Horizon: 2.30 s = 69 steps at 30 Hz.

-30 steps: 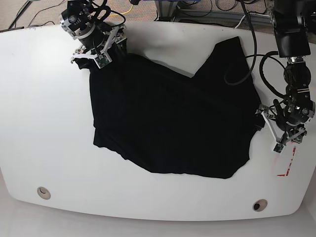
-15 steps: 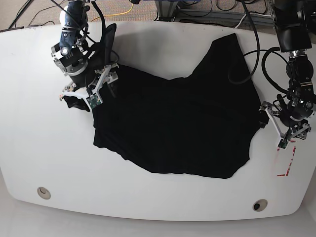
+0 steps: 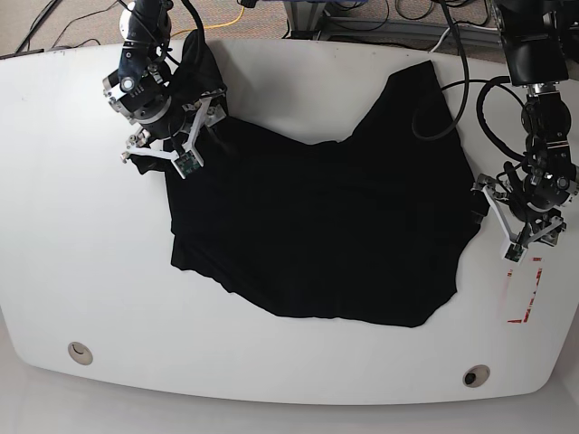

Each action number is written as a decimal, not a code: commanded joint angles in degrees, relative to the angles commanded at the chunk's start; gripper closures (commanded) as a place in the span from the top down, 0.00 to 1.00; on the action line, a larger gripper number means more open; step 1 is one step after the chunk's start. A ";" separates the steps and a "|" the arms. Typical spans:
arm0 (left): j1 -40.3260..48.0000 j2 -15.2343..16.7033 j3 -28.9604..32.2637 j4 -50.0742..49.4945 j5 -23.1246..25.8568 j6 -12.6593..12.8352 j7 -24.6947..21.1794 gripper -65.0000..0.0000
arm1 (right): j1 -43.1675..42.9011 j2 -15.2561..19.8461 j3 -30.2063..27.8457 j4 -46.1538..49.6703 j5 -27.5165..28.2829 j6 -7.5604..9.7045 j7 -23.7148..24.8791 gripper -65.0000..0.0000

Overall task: Layout the t-shirt on the table in an organized manner, then fold the t-shirt properly
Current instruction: 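Pull the shirt edges apart with both grippers to spread it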

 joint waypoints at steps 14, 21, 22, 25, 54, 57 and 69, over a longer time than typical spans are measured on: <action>3.25 3.78 0.09 0.53 0.18 0.00 0.09 0.86 | 26.46 4.04 2.29 -24.62 0.35 0.00 1.32 0.81; 4.92 3.87 0.09 3.52 0.18 0.00 0.09 0.86 | 35.96 6.77 2.46 -42.90 0.35 0.00 8.18 0.81; 5.36 3.87 0.09 4.04 0.18 0.00 0.09 0.86 | 36.84 7.21 2.46 -45.27 0.35 0.00 8.97 0.81; 5.98 3.87 0.09 5.01 0.18 0.00 0.09 0.86 | 39.74 8.35 2.46 -53.80 0.35 0.00 12.92 0.81; 13.45 6.42 -5.98 11.87 -0.18 -0.44 1.05 0.87 | 37.10 9.67 2.29 -67.08 0.44 0.00 24.18 0.00; 14.86 6.86 -7.12 12.75 -0.18 -4.22 3.16 0.87 | 36.13 9.05 2.20 -65.05 0.44 0.00 24.09 0.00; 19.52 12.22 -9.14 11.08 -0.09 -9.93 4.22 0.86 | 35.08 8.53 2.11 -63.56 0.35 0.00 24.09 0.01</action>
